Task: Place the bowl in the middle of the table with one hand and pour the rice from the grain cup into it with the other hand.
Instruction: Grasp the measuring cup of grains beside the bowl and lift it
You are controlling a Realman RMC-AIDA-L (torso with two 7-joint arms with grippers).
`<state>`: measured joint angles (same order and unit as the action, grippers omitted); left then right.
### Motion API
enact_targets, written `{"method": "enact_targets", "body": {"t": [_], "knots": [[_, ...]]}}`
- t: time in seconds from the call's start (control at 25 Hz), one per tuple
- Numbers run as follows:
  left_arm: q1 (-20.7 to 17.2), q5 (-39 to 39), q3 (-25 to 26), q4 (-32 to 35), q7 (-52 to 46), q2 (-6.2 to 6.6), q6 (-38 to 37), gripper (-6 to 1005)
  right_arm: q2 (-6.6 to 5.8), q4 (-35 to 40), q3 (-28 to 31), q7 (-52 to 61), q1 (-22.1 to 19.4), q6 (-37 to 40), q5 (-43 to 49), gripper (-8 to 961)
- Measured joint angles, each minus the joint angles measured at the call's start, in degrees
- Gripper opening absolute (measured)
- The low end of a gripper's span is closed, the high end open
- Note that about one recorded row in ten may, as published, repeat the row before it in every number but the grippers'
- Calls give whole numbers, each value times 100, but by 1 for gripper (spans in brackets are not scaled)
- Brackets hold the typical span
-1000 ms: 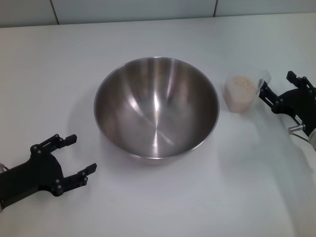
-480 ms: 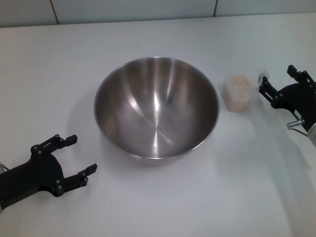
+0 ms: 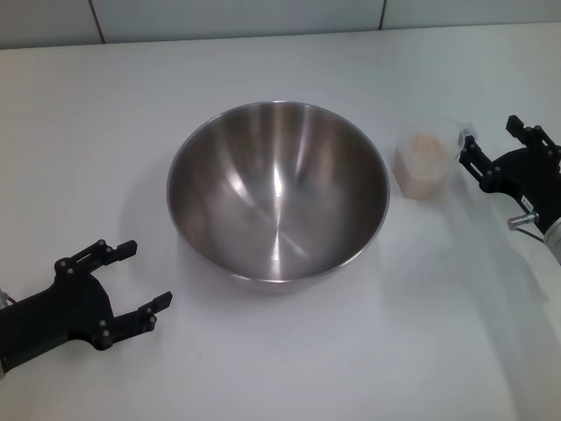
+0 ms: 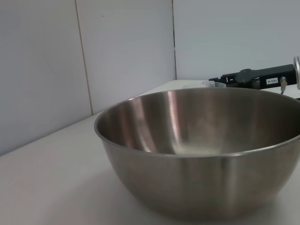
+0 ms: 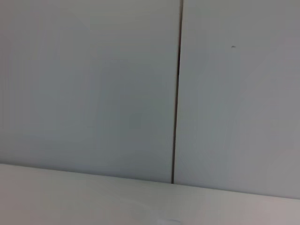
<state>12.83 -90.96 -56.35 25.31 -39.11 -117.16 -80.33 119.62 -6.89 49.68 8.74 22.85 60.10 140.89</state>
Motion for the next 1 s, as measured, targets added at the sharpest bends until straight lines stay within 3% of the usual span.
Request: {"method": "enact_targets", "body": {"t": [0.08,0.28,0.56,0.76,1.0], "knots": [[0,0,-3,0,0,0,0,834,0,-4,-36,-1,0,1,2,766],[-3,0,9,0,0,0,1,834,0,-6,-46,-3,14,-21,9,651],[-14,0,27,0,0,0,0,835,0,-8,-47,-4,18,-26,20,416],[-17,0,23,0,0,0,0,835,0,-16,-47,-4,12,-7,23,177],[3,0,18,0,0,0,0,835,0,-16,-50,-4,15,-3,24,30]]}}
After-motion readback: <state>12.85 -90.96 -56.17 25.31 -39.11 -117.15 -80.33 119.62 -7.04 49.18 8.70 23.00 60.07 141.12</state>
